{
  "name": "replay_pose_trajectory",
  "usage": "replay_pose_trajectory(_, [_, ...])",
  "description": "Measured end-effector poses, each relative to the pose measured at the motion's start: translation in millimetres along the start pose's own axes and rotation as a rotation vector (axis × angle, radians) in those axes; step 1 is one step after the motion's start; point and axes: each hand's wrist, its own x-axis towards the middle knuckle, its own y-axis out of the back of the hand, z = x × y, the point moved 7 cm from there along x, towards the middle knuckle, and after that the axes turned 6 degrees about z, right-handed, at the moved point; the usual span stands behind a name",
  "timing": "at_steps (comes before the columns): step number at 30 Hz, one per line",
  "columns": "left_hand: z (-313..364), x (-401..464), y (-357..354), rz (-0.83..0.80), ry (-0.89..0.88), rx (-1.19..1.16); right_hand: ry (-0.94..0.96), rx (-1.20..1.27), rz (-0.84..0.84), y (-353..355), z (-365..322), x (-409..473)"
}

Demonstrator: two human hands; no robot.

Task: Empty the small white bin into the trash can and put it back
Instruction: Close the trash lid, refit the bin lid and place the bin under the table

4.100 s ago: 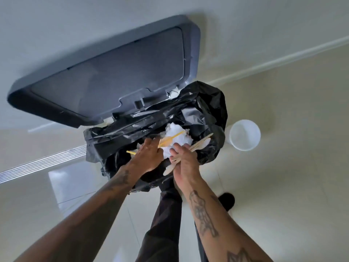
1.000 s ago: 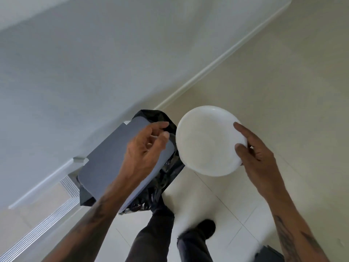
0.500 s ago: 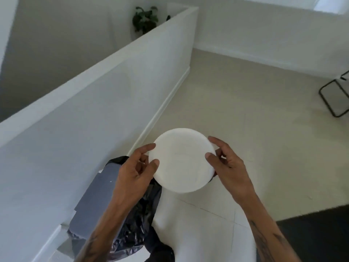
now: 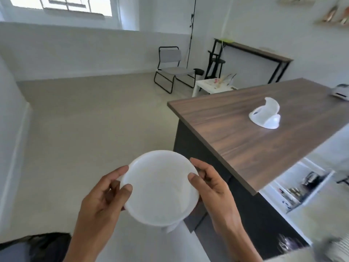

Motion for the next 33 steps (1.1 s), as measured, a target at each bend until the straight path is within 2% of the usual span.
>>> replay_pose_trajectory(4, [-12, -46, -39, -0.059, 0.080, -0.101, -0.050, -0.033, 0.118, 58, -4, -49])
replay_pose_trajectory(7, [-3, -73, -77, -0.173, 0.122, -0.161, -0.026, -0.041, 0.244, 108, -11, -81])
replay_pose_trajectory(12, [44, -101, -164, -0.329, 0.009, -0.193, 0.046, -0.028, 0.389, 203, -40, -102])
replay_pose_trajectory(18, [73, -165, -314, -0.501, 0.025, -0.277, 0.113, -0.013, 0.571, 357, -39, -134])
replay_pose_trajectory(24, [85, -243, -479, -0.565, 0.038, -0.280, 0.090, -0.021, 0.677, 536, -29, -131])
replay_pose_trajectory(28, [97, -246, -536, -0.497, 0.048, -0.262, 0.103, -0.007, 0.609, 591, -44, -92])
replay_pose_trajectory(33, [93, -194, -549, -0.274, 0.023, -0.205, 0.089, 0.038, 0.437, 584, -34, 2])
